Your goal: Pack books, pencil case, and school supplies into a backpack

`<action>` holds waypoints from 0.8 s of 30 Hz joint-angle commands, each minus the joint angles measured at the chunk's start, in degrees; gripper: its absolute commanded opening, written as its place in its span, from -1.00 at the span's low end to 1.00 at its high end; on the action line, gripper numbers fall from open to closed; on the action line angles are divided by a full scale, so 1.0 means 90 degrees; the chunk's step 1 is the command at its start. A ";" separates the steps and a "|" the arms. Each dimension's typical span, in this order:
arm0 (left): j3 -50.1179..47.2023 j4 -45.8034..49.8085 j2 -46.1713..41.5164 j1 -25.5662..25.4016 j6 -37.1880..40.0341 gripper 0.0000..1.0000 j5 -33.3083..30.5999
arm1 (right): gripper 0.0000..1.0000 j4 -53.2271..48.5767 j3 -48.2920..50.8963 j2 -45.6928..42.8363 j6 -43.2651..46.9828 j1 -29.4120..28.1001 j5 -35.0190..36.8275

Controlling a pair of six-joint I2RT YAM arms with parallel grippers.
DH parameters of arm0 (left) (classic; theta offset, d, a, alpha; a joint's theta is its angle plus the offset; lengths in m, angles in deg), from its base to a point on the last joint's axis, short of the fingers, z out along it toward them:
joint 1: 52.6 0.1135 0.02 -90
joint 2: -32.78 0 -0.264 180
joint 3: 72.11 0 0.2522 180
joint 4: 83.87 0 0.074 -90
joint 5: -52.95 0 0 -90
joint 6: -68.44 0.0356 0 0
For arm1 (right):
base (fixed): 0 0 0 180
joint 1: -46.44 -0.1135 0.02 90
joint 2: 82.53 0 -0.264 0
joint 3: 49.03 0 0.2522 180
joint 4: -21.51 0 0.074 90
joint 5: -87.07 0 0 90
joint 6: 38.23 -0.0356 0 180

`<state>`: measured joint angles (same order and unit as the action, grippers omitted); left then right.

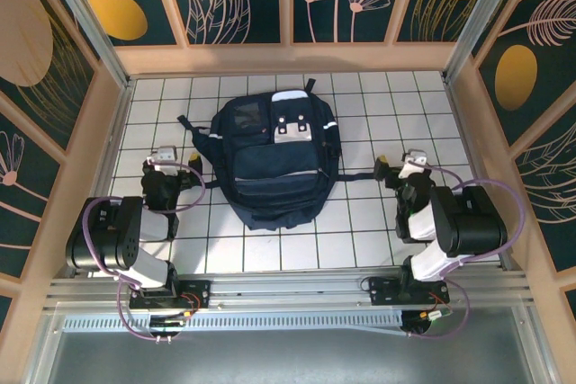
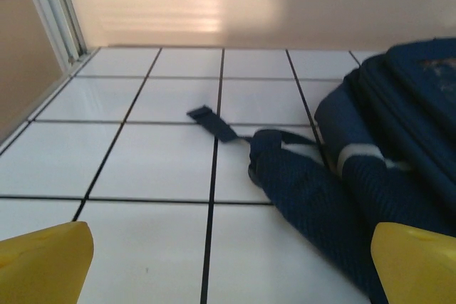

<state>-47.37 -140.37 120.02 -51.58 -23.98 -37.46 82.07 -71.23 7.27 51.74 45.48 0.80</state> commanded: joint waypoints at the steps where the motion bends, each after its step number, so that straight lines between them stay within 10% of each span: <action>1: 0.0205 -0.0502 0.0016 0.0023 -0.0079 0.98 0.0152 | 0.99 0.0366 -0.0352 -0.0038 -0.0270 0.0271 0.0106; 24: 0.0293 -0.0289 -0.0021 0.0019 -0.0201 0.98 -0.0145 | 0.99 0.0232 -0.0425 -0.0034 -0.0162 0.0242 0.0020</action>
<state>-45.57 -141.47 120.00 -51.58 -24.81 -38.62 82.99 -73.95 7.27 50.34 47.43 1.52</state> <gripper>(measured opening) 0.990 0.992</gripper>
